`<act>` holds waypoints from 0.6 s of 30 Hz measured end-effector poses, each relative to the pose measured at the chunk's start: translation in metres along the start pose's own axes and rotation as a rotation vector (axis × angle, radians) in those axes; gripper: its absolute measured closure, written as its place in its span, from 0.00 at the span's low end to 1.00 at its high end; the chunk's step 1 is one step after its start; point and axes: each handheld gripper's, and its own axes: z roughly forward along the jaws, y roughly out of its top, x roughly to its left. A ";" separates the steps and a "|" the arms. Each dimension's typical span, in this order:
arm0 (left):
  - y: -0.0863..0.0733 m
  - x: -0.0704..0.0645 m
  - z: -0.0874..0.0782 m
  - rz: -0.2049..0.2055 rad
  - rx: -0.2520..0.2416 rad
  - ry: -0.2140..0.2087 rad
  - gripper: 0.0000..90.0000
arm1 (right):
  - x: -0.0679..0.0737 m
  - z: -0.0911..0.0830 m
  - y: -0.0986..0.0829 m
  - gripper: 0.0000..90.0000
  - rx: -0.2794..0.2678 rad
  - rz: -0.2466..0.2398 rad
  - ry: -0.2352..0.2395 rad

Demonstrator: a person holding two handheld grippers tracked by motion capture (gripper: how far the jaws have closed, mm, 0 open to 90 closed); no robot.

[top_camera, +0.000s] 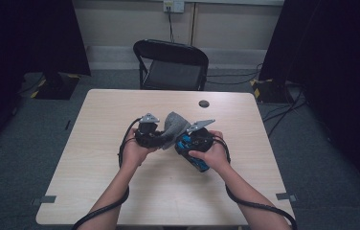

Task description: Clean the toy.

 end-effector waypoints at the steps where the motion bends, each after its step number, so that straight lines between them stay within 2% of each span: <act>1: 0.000 0.000 0.000 0.000 0.000 0.000 0.81 | 0.000 0.000 0.000 0.29 0.000 0.000 0.000; 9: -0.003 -0.002 -0.003 0.009 0.005 -0.011 0.81 | -0.002 -0.002 0.002 0.29 0.002 -0.001 -0.020; 18: -0.010 -0.003 -0.008 0.015 0.013 -0.035 0.81 | -0.013 -0.008 0.004 0.29 0.000 0.014 -0.048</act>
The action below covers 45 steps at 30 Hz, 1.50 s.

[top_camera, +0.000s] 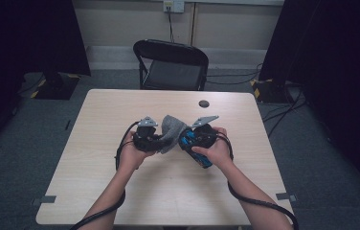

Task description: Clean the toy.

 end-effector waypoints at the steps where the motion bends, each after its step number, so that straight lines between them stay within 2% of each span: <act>1: -0.001 0.000 0.000 -0.003 0.000 -0.007 0.81 | -0.001 0.000 0.000 0.29 0.001 -0.002 -0.007; 12: -0.008 -0.002 -0.006 0.002 0.018 -0.026 0.81 | -0.011 -0.004 0.004 0.29 -0.003 0.018 -0.031; 15: -0.014 0.000 -0.010 0.013 0.032 -0.018 0.81 | -0.013 -0.006 0.004 0.29 -0.004 0.032 -0.036; 17: -0.019 0.004 -0.013 0.008 0.031 0.007 0.81 | -0.016 -0.009 0.004 0.29 -0.016 0.042 -0.036; 19: -0.022 0.009 -0.016 0.009 0.040 0.065 0.81 | -0.018 -0.012 0.004 0.29 -0.023 0.044 -0.042; 20: -0.023 0.012 -0.017 -0.001 0.037 0.079 0.81 | -0.019 -0.015 0.006 0.29 -0.031 0.048 -0.037; 22: -0.023 0.015 -0.017 -0.009 0.023 0.103 0.81 | -0.018 -0.017 0.008 0.29 -0.034 0.046 -0.037; 24: -0.022 0.014 -0.015 -0.008 0.011 0.108 0.80 | -0.016 -0.018 0.011 0.29 -0.038 0.034 -0.036; 26: -0.019 0.011 -0.011 0.005 0.002 0.116 0.80 | -0.013 -0.018 0.013 0.29 -0.037 0.031 -0.030; 29: -0.015 0.003 -0.002 0.027 0.019 0.105 0.80 | -0.010 -0.016 0.016 0.29 -0.043 0.027 -0.023; 31: -0.014 -0.003 0.003 0.036 0.018 0.078 0.80 | -0.008 -0.015 0.017 0.29 -0.043 0.025 -0.024; 34: -0.012 -0.013 0.008 0.065 0.020 0.060 0.80 | -0.005 -0.011 0.018 0.29 -0.023 0.015 -0.034; 37: -0.011 -0.019 0.013 0.072 0.021 0.041 0.81 | -0.005 -0.010 0.019 0.29 -0.021 0.017 -0.032; 45: -0.015 -0.017 0.017 0.068 0.023 0.016 0.81 | -0.008 -0.013 0.017 0.29 -0.032 0.038 -0.016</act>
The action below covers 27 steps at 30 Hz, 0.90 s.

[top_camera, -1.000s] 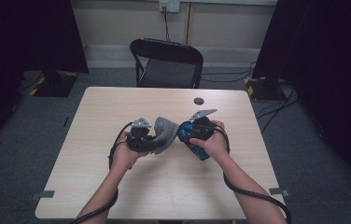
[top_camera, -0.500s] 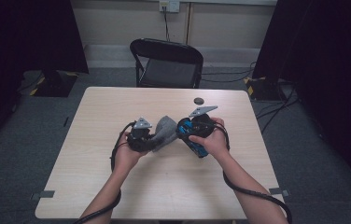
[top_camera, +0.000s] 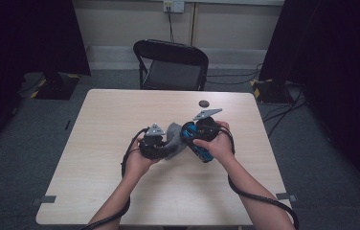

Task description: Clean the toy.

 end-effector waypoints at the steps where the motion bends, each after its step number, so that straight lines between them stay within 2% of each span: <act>1: -0.001 0.000 0.001 -0.005 -0.001 -0.002 0.81 | 0.000 0.000 0.000 0.29 -0.002 0.001 0.000; 4: -0.002 0.001 0.003 -0.005 0.009 -0.001 0.81 | 0.000 -0.001 0.001 0.29 -0.009 0.004 0.007; 5: -0.002 0.001 0.004 -0.006 0.008 -0.012 0.81 | 0.000 -0.002 0.002 0.29 -0.014 0.003 0.008; 7: -0.002 -0.001 0.004 0.017 0.000 -0.024 0.81 | 0.001 -0.001 0.003 0.29 -0.009 0.008 0.010; 10: -0.003 -0.005 0.004 0.014 -0.006 -0.045 0.81 | 0.001 0.000 0.004 0.29 -0.006 0.006 0.012; 16: -0.007 -0.008 0.008 0.030 0.013 -0.075 0.81 | 0.002 0.005 0.007 0.29 -0.004 0.014 0.019; 23: -0.008 -0.025 0.019 0.065 0.047 -0.129 0.81 | 0.002 0.009 0.018 0.29 -0.008 0.029 0.017; 27: -0.009 -0.028 0.022 0.079 0.056 -0.140 0.81 | 0.002 0.011 0.022 0.29 -0.008 0.038 0.016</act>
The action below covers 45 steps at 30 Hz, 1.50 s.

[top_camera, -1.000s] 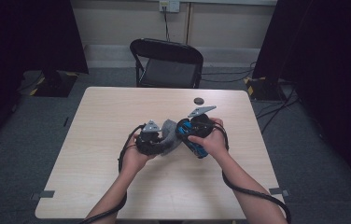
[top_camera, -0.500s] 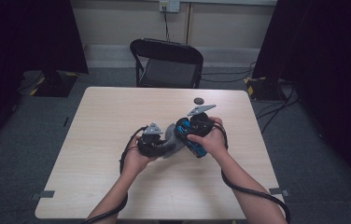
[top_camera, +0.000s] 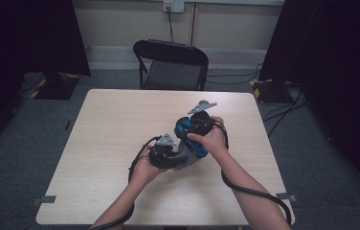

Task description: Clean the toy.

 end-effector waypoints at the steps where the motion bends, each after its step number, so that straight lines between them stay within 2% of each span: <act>1: 0.000 -0.001 0.001 0.002 0.002 -0.003 0.81 | 0.000 0.000 0.001 0.29 0.001 0.004 -0.002; 14: 0.001 -0.010 0.008 0.026 0.033 -0.056 0.81 | -0.008 -0.003 0.016 0.29 -0.020 0.047 -0.017; 19: 0.000 -0.004 0.002 0.029 0.041 -0.025 0.80 | -0.010 -0.010 0.020 0.29 -0.036 0.049 -0.008; 22: 0.000 0.006 -0.008 0.011 0.035 0.019 0.80 | -0.010 -0.015 0.019 0.29 -0.038 0.041 -0.003; 30: -0.003 0.046 -0.037 -0.035 0.001 0.162 0.80 | -0.008 -0.022 0.009 0.29 -0.039 0.026 0.022; 33: -0.001 0.055 -0.043 -0.060 -0.027 0.187 0.80 | -0.005 -0.022 0.003 0.29 -0.031 0.024 0.037; 39: 0.007 0.057 -0.043 -0.048 -0.059 0.195 0.80 | 0.001 -0.015 -0.009 0.29 -0.006 0.010 0.053; 45: 0.012 0.051 -0.036 -0.032 -0.067 0.167 0.80 | 0.005 -0.009 -0.018 0.29 0.013 0.003 0.055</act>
